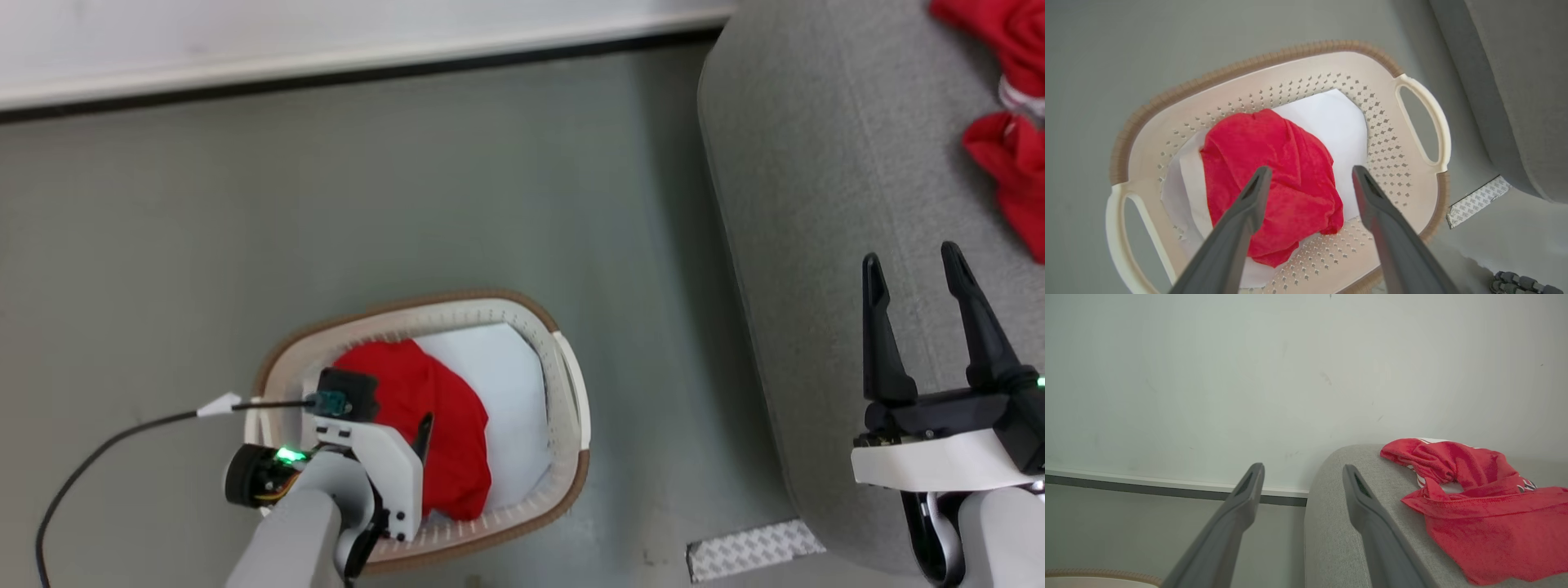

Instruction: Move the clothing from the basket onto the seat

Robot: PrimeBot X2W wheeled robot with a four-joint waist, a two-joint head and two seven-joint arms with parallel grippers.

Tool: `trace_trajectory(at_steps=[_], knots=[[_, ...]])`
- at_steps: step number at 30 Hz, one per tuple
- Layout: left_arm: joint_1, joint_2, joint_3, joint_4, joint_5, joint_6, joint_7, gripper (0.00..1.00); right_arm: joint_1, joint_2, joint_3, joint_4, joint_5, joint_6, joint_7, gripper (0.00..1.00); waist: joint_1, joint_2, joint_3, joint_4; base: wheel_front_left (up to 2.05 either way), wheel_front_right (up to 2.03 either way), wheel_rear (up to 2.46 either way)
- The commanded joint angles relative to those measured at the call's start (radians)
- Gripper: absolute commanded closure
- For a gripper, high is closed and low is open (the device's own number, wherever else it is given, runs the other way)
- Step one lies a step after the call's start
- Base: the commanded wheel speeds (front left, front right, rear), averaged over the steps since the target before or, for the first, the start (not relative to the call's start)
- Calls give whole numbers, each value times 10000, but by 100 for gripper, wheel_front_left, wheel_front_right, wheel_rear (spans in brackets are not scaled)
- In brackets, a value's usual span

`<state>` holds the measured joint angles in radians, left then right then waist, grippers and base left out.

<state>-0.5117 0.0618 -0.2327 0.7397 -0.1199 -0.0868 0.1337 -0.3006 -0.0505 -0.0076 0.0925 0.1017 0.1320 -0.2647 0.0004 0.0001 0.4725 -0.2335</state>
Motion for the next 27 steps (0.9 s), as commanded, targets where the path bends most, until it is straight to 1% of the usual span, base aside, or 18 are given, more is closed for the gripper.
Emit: trace_trajectory(at_steps=[1, 8, 11, 12, 17, 21, 27], knots=[[-428, 40, -8, 362, 133, 61, 14, 0, -237, -3, 51, -135, -113, -26, 6, 0, -4, -1, 907, -122, 0, 0, 0], [-1656, 31, -53, 2023, 147, 327, -204, 0, -674, -5, 194, -490, -301, -26, 6, 0, -4, -1, 2015, -35, 0, 0, 0], [-2154, 115, -78, 2598, 198, 390, -305, 0, -806, -3, 273, -612, -311, -26, 6, 0, -4, -1, 2382, -27, 0, 0, 0], [-2154, 115, -78, 2598, 198, 390, -305, 0, -806, -3, 273, -612, -311, -26, 6, 0, -4, -1, 2382, -27, 0, 0, 0], [-2880, 291, -103, 3432, 238, 528, -405, 0, -896, -3, 413, -818, -187, -26, 6, 0, -4, -1, 2876, -67, 0, 0, 0], [-3379, 423, -112, 3859, 179, 528, -593, 0, -904, -5, 465, -904, -114, -26, 6, 0, -4, -1, 3210, -124, 0, 0, 0], [-4077, 468, -143, 4295, 53, 497, -759, 0, -1011, -5, 516, -1001, 21, -26, 6, 0, -4, -1, 3672, -223, 0, 0, 0]])
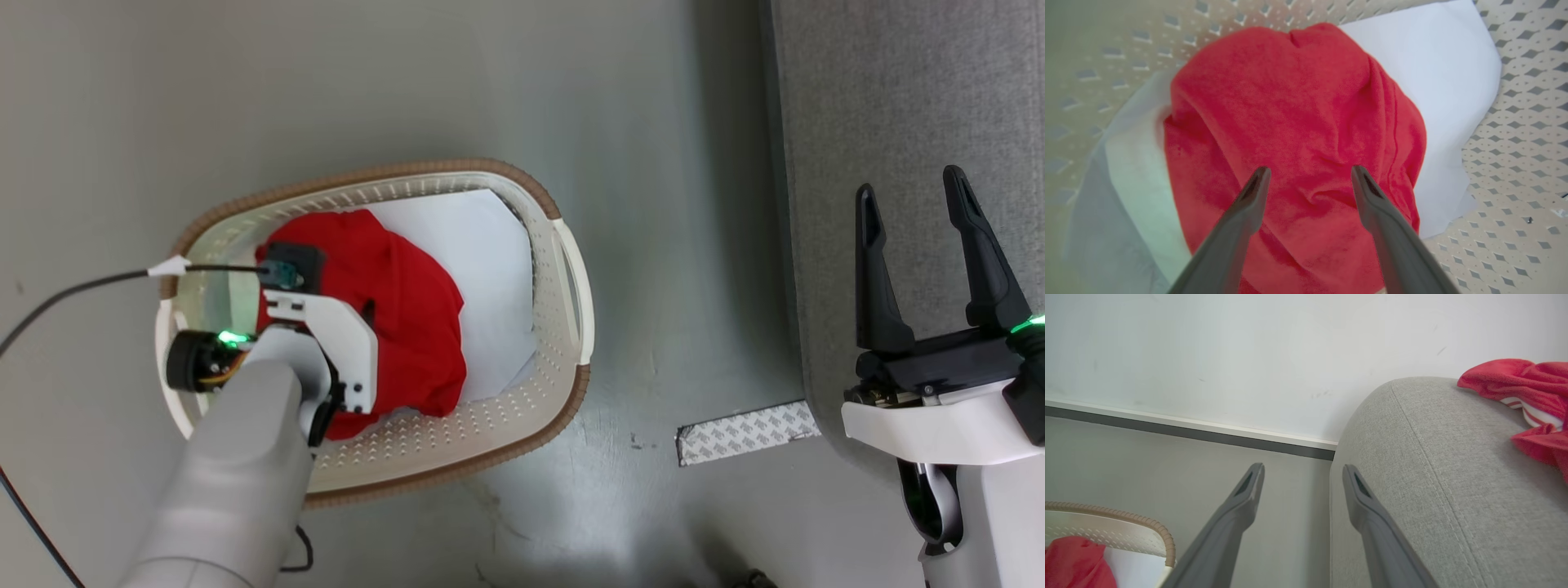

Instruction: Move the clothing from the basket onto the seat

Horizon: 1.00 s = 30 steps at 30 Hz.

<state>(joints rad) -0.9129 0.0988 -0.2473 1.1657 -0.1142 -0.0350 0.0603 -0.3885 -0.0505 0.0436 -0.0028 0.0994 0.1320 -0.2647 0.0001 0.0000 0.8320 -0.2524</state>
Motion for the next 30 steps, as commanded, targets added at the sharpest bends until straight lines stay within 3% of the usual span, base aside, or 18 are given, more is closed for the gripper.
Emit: trace_trajectory(at_steps=[1, 10, 30], knots=[[-170, 97, -14, 91, -6, -26, -56, 0, -149, -3, 16, -56, 78, -26, 6, 0, -1, 0, 144, -46, 0, 0, 0], [-782, 264, -274, 534, 124, -45, -268, 0, -139, -3, 28, -153, 161, -26, 6, 0, -1, 0, 700, -111, 0, 0, 0], [-1190, 62, -1052, 1015, 294, -227, -537, 0, -106, -3, -47, -313, 159, -26, 6, 0, -1, 0, 1182, -159, 0, 0, 0]])
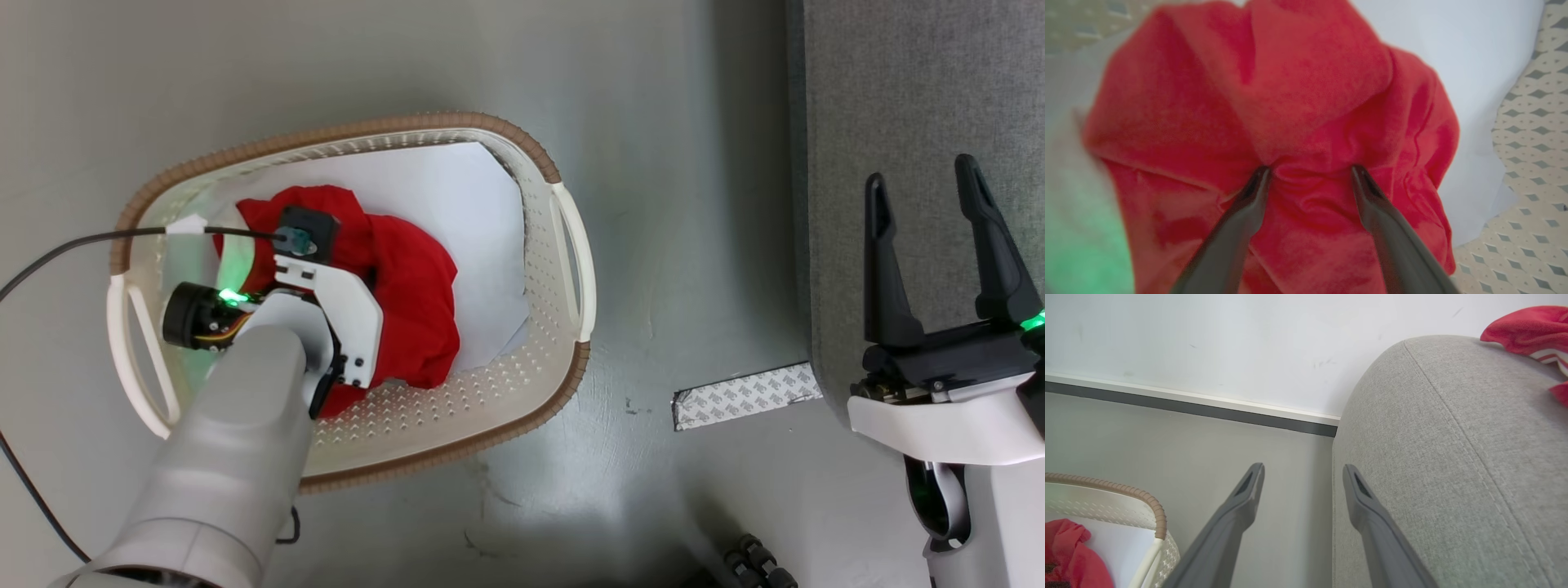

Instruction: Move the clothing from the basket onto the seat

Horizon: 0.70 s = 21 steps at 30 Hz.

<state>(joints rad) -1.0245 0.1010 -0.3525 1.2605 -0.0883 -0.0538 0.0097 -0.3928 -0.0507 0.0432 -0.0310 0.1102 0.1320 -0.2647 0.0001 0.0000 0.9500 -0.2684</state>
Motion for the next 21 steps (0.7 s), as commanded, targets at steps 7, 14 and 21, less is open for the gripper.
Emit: trace_trajectory(at_steps=[7, 14, 21], knots=[[-140, -14, -305, 127, 141, -96, -126, 100, 20, -1, -118, -29, 47, -26, 6, 0, -1, 0, 32, 19, 0, 0, 0], [-80, 61, -429, 164, 15, -205, -238, 100, -164, -1, -152, 147, 124, -26, 6, 0, -1, 0, -286, 110, 0, 0, 0], [394, -113, -480, 192, -313, -450, -576, 100, -1, -3, -353, 498, 129, -26, 6, 0, -1, 0, -1181, 447, 0, 0, 0]])
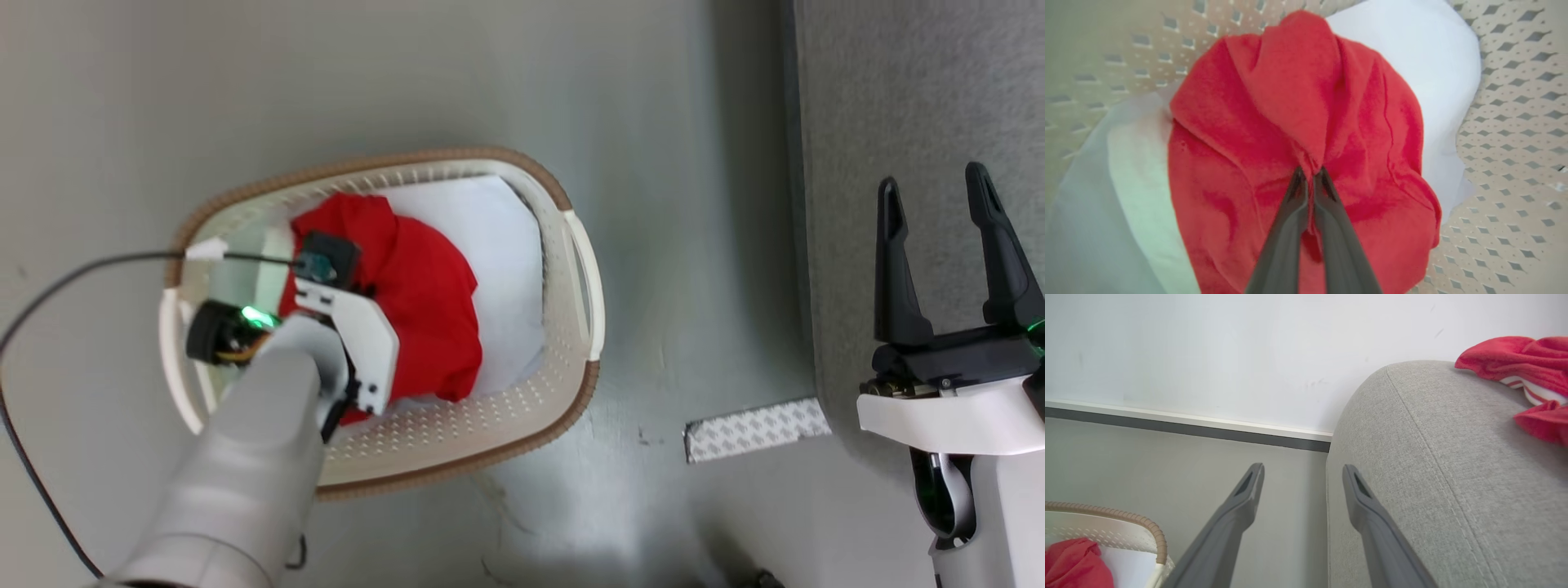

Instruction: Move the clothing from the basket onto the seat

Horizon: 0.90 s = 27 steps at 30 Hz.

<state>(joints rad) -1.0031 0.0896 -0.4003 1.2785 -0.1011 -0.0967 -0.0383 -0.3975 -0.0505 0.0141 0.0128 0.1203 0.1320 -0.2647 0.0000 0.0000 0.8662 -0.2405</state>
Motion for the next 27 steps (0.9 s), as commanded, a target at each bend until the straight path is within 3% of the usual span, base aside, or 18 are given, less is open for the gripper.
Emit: trace_trajectory(at_steps=[1, 10, 18, 27], knots=[[280, -28, -8, 13, -212, -78, -150, 100, 93, -6, -95, 120, 39, -26, 6, 0, 0, 0, -514, 221, 0, 0, 0], [1469, -312, 54, -276, -1269, -336, -866, 100, 692, -6, -557, 765, 40, -26, 6, 0, 0, 0, -2328, 645, 0, 0, 0], [3137, -365, -825, -1836, -2915, -345, -915, 100, 1532, -6, -909, 1305, -54, -26, 6, 0, 0, 0, -4121, 963, 0, 0, 0], [4758, 237, -909, -3730, -4146, -335, -882, 100, 2329, -4, -1126, 1799, -417, -26, 6, 0, 0, 0, -5914, 1276, 0, 0, 0]])
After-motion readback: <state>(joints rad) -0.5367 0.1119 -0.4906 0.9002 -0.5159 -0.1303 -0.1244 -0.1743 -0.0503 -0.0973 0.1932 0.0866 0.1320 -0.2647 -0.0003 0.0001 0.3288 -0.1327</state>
